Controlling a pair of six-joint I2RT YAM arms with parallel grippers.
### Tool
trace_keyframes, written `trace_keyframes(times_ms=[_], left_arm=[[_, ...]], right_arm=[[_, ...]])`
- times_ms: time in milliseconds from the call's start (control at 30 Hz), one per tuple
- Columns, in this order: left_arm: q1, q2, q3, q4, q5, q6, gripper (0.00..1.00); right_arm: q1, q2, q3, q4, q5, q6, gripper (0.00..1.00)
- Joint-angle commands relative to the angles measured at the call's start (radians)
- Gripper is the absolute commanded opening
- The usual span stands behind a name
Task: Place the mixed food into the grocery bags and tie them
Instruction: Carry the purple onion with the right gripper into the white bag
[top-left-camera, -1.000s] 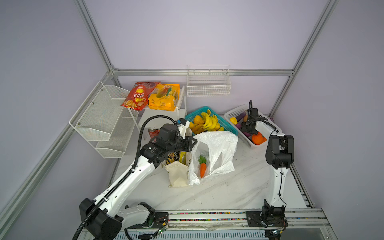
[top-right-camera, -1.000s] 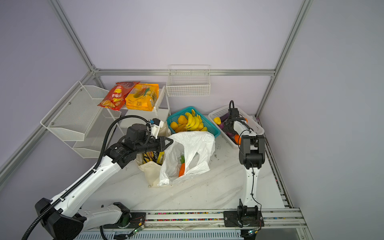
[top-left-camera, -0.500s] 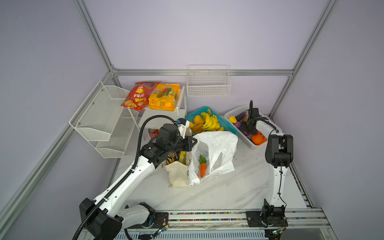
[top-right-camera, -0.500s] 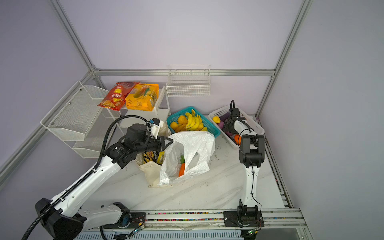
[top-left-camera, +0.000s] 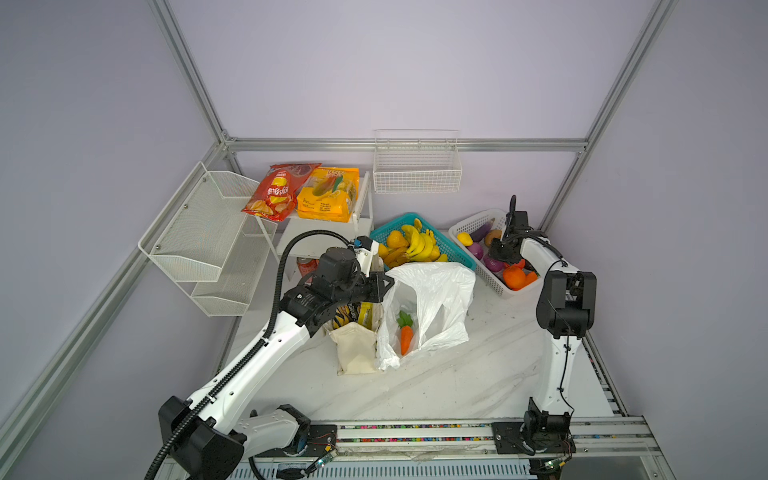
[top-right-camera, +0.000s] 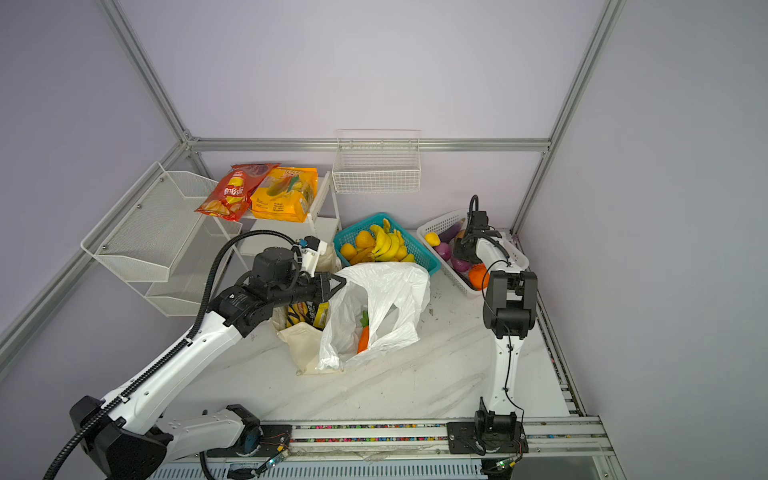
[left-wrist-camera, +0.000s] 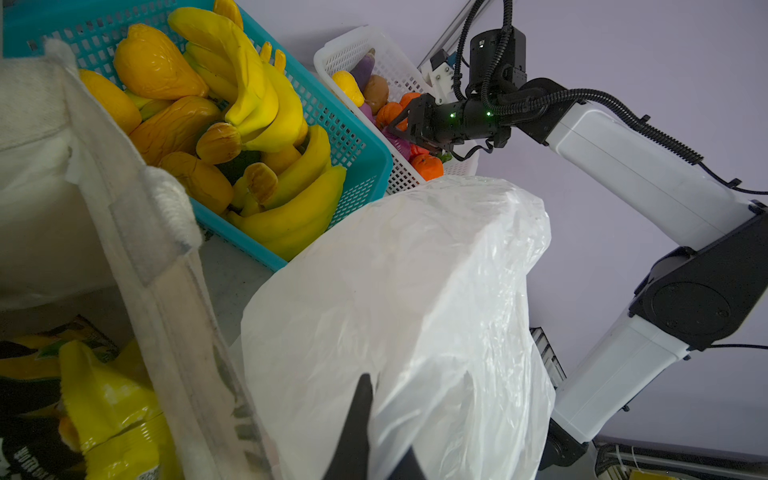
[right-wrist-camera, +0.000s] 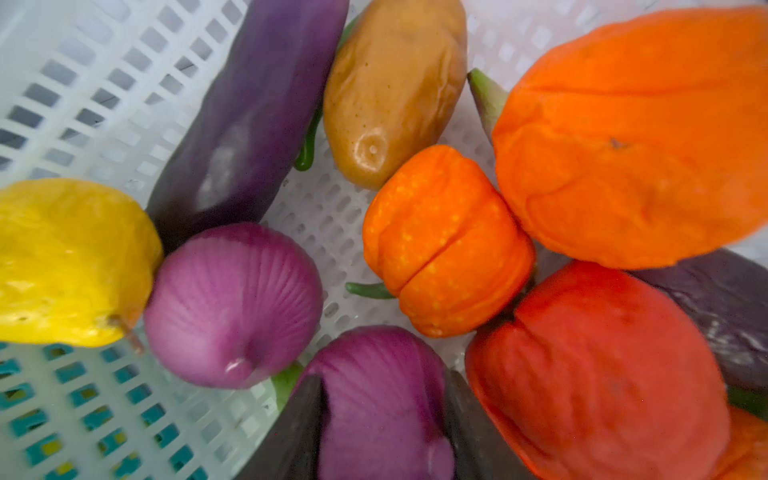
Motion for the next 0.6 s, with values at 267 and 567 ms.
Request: trace_keyframes(times_ms=[267,567], left_arm=[[0.008,-0.023,-0.003,0.046,0.0,0.026,0.0],[0.008,-0.022,-0.001,0.048,0.003,0.02,0.0]], right_arm=[[0.003,-0.124,-0.132,0.043,0.024,0.011,0.45],[0.003,-0.205,-0.086,0.03,0.065,0.02,0.42]])
